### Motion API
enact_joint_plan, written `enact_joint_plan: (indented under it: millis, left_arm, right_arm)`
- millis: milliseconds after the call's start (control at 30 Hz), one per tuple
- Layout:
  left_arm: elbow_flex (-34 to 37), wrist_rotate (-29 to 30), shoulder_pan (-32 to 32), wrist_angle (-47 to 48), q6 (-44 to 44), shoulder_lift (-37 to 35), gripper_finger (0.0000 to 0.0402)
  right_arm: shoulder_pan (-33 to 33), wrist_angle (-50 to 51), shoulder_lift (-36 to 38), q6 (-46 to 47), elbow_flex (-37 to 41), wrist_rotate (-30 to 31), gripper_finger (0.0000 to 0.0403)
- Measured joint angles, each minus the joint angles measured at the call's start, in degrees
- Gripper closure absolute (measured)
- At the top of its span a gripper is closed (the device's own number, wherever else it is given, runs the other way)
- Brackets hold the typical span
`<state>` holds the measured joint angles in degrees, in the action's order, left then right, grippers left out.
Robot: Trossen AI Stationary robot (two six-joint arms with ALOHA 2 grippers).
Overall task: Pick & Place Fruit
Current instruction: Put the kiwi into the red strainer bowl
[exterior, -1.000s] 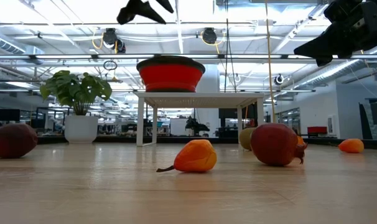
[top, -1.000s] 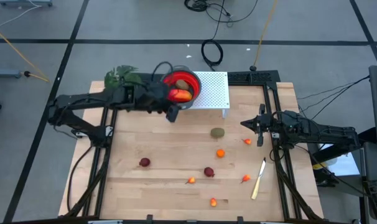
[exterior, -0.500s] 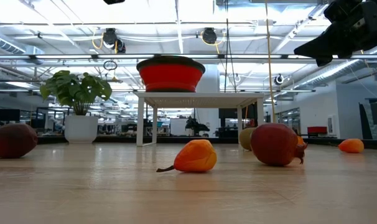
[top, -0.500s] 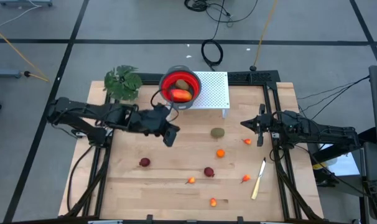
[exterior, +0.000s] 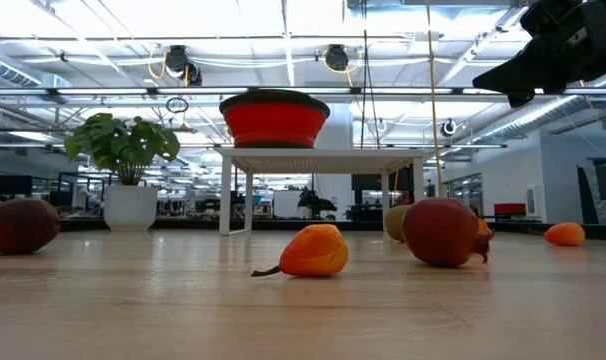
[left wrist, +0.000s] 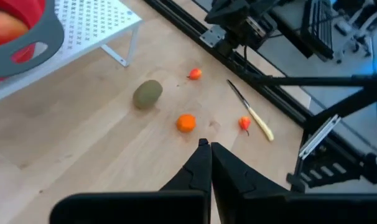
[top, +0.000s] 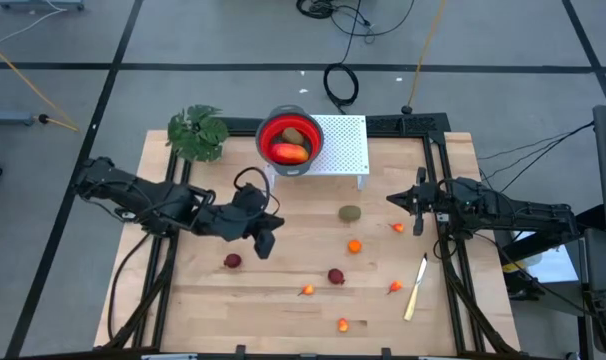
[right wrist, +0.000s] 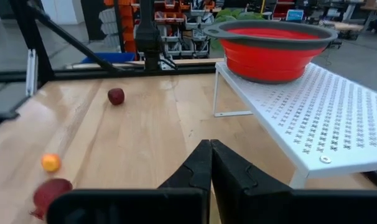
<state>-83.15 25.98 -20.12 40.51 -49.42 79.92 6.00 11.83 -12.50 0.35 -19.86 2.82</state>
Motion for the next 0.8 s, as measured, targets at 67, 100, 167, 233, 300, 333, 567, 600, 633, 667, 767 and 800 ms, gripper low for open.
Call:
enact_joint_plan:
  millis: [67,100,167,233,300,333,567,600,633,667,767,800]
  left_arm:
    - [0.02,-0.02,-0.32,0.02,1.66,0.00,0.0396]
    - [0.02,-0.02,-0.43,0.00,2.29,0.00,0.0398]
    - [0.02,-0.02,-0.59,0.00,3.69,0.00,0.0400]
    - [0.02,-0.04,-0.59,0.02,5.33,0.00,0.0397]
    - [0.11,-0.48,-0.59,-0.10,7.38,0.00,0.0395]
    - [0.51,-0.58,-0.59,-0.43,8.20,0.00,0.0396]
    - [8.38,-1.18,-0.15,-7.50,8.71,-1.84,0.0399]
    - [10.01,-1.62,-0.15,-10.06,9.37,-2.57,0.0400]
    - [11.89,-1.99,-0.15,-12.18,10.07,-3.33,0.0400]
    - [13.73,-2.05,-0.17,-14.17,10.67,-4.03,0.0399]
    - [19.26,-2.24,-0.18,-19.79,11.98,-6.68,0.0399]
    - [21.17,-2.21,-0.15,-21.50,12.33,-7.82,0.0400]
  right_arm:
    - [0.01,-0.44,-0.01,2.09,0.01,-0.05,0.0403]
    - [0.02,-0.52,0.01,2.84,0.00,-0.06,0.0403]
    - [0.00,-0.45,0.01,3.67,0.02,-0.08,0.0403]
    - [0.00,-0.43,-0.01,4.18,0.02,-0.10,0.0403]
    - [0.00,-0.43,-0.03,4.86,0.01,-0.12,0.0403]
    - [0.00,-0.43,-0.14,4.97,0.01,-0.28,0.0403]
    - [0.00,-1.44,-2.82,6.80,0.02,-7.59,0.0403]
    - [-0.02,-2.35,-3.62,7.48,0.02,-7.79,0.0403]
    - [-0.08,-3.48,-4.56,8.01,0.02,-8.13,0.0403]
    - [-0.09,-4.58,-5.61,8.17,0.00,-8.94,0.0403]
    - [-0.12,-7.80,-9.20,8.23,0.01,-9.69,0.0403]
    - [-0.11,-9.06,-10.53,8.21,-0.01,-10.30,0.0403]
